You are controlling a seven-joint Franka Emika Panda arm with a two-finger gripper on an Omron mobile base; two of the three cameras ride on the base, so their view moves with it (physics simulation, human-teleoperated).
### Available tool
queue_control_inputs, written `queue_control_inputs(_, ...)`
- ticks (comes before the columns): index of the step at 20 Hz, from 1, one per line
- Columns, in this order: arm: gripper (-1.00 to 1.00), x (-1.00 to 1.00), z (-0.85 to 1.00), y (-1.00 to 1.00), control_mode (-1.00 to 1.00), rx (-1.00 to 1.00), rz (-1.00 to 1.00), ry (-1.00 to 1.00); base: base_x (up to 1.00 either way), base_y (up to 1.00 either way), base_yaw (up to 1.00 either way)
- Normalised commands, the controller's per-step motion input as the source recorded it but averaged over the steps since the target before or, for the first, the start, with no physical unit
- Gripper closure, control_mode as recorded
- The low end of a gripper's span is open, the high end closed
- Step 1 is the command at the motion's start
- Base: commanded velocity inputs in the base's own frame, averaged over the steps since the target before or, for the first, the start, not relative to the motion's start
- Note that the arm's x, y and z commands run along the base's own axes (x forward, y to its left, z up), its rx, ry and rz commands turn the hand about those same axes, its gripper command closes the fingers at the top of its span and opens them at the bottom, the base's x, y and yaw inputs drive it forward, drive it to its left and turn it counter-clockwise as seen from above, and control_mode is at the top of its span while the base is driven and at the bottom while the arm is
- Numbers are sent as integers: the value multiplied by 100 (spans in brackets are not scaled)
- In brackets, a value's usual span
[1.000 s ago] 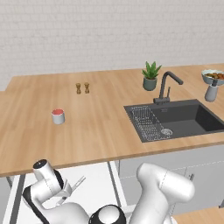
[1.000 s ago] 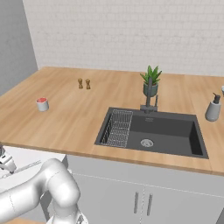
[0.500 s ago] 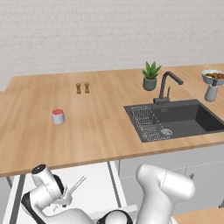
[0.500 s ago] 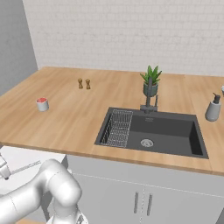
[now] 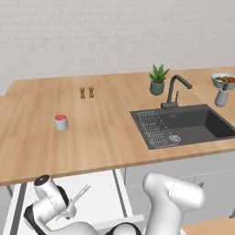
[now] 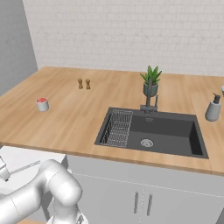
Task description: Pick the tongs from the drawer and place it on the counter.
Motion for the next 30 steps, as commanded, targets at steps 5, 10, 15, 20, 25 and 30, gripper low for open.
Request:
queue_control_inputs(5,-100,11,-21,-5,-100,-1,0,0,0,0,0)
queue_control_inputs(10,-100,1,-22,-6,-100,3,0,0,0,0,0)
queue_control_inputs(15,100,0,-54,0,-100,5,0,0,0,0,0)
queue_control_inputs(20,100,0,-20,0,-100,2,0,0,0,0,0)
queue_control_inputs(25,100,0,-1,0,-100,0,0,0,0,0,0)
queue_control_inputs(30,100,-3,29,10,-100,-3,-3,2,0,0,0)
